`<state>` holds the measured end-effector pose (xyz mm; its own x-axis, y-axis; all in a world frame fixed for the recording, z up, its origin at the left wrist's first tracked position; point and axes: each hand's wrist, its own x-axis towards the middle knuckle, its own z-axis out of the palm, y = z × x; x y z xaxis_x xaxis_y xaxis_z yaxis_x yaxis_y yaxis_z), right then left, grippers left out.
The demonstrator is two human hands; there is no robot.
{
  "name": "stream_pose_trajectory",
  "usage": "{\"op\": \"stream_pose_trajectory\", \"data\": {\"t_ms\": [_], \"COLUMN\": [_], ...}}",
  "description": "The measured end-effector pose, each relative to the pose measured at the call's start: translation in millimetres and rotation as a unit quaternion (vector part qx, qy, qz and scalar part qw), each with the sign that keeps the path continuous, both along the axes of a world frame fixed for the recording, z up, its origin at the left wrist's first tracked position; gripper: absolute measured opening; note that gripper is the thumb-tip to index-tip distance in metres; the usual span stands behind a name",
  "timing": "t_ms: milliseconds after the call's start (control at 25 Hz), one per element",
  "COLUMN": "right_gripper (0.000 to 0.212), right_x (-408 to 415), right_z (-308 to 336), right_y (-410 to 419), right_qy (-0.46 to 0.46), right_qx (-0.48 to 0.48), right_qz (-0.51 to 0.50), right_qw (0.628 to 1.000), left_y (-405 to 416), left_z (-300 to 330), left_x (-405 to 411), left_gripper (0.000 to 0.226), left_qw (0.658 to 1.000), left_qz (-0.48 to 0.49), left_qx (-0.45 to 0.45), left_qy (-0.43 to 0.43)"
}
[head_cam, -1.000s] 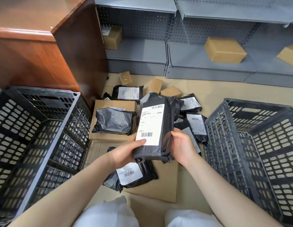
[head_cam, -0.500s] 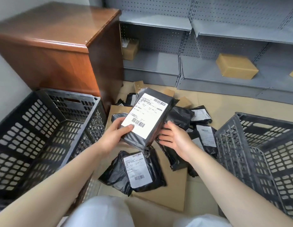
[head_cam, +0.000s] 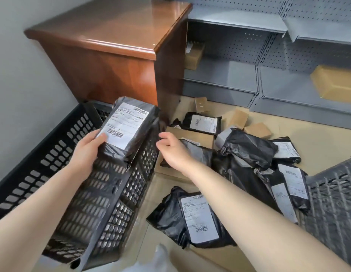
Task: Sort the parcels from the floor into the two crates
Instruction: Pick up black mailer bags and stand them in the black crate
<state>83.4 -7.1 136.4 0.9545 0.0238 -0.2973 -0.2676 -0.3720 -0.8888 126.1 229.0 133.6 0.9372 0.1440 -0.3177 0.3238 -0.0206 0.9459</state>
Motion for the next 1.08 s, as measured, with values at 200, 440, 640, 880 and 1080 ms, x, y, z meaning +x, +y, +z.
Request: {"op": "stream_pose_trajectory", "data": {"t_ms": [200,440,640,880,1080], "right_gripper": [0.045,0.047,0.042,0.054,0.052], "right_x": [27.6,39.9,42.6,38.0,38.1], "right_z": [-19.3,-57.8,-76.9,-86.7,-94.2], "right_y": [36.5,48.9,48.0,44.4,45.3], "right_qy": [-0.100,-0.102,-0.186,-0.211,-0.221], "right_qx": [-0.108,-0.242,-0.290,-0.264,-0.232], "right_qz": [0.107,0.208,0.183,0.157,0.153], "right_qw": [0.983,0.942,0.921,0.928,0.935], "left_y": [57.8,60.0,44.8,34.6,25.2], "left_z": [-46.8,-112.2,-161.1,-204.5,-229.1], "left_x": [24.2,48.1,58.1,59.7,60.3], "left_gripper": [0.027,0.021,0.021,0.025,0.022], "left_qw": [0.996,0.993,0.993,0.992,0.987], "left_qz": [0.075,0.056,0.040,0.021,0.009], "left_qx": [-0.005,0.011,0.037,0.081,0.120], "left_qy": [0.043,0.099,0.102,0.100,0.110]}}
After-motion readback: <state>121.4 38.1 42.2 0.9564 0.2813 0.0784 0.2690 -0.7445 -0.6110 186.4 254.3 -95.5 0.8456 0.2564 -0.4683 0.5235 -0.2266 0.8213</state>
